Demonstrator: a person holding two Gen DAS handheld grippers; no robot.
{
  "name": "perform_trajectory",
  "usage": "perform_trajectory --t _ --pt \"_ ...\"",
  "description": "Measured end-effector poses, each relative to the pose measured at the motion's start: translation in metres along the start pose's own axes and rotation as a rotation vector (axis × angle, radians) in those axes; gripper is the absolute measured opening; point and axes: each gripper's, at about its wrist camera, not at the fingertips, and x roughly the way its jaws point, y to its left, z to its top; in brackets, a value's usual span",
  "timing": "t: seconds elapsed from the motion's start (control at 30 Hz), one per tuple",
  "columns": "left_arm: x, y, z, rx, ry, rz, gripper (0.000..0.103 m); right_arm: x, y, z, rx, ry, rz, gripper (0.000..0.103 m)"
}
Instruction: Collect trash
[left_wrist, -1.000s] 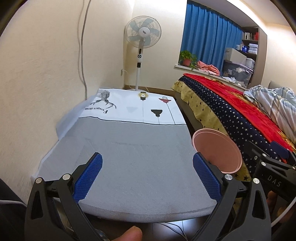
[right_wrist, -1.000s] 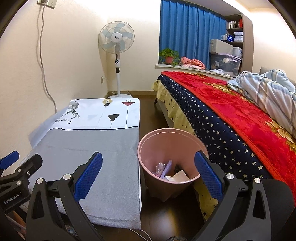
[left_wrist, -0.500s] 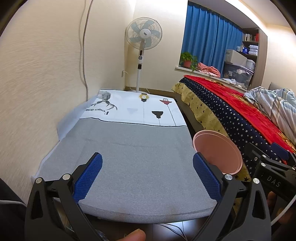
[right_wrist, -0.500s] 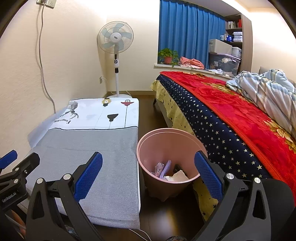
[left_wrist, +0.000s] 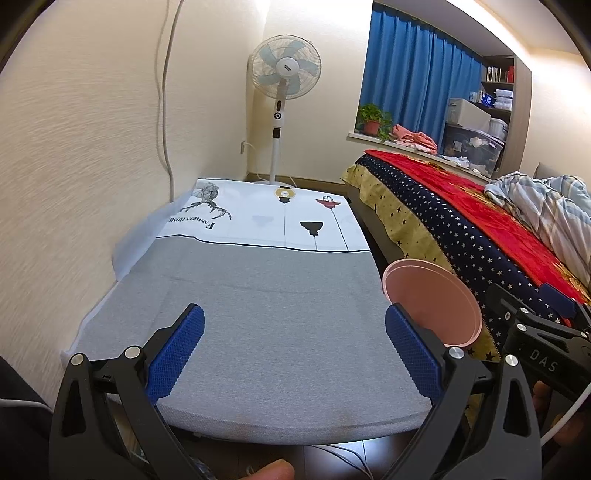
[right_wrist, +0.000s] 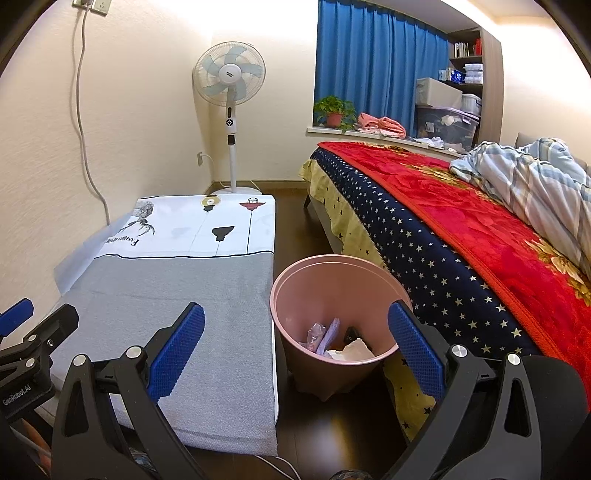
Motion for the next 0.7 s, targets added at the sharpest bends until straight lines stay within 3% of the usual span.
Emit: perform_trajectory --t 0.7 --pt "-0.0008 0.0015 -0.001 -0.005 -0.008 0.007 0.095 -0.0012 -0.0038 -0.0014 0.001 0.006 -0.003 0.098"
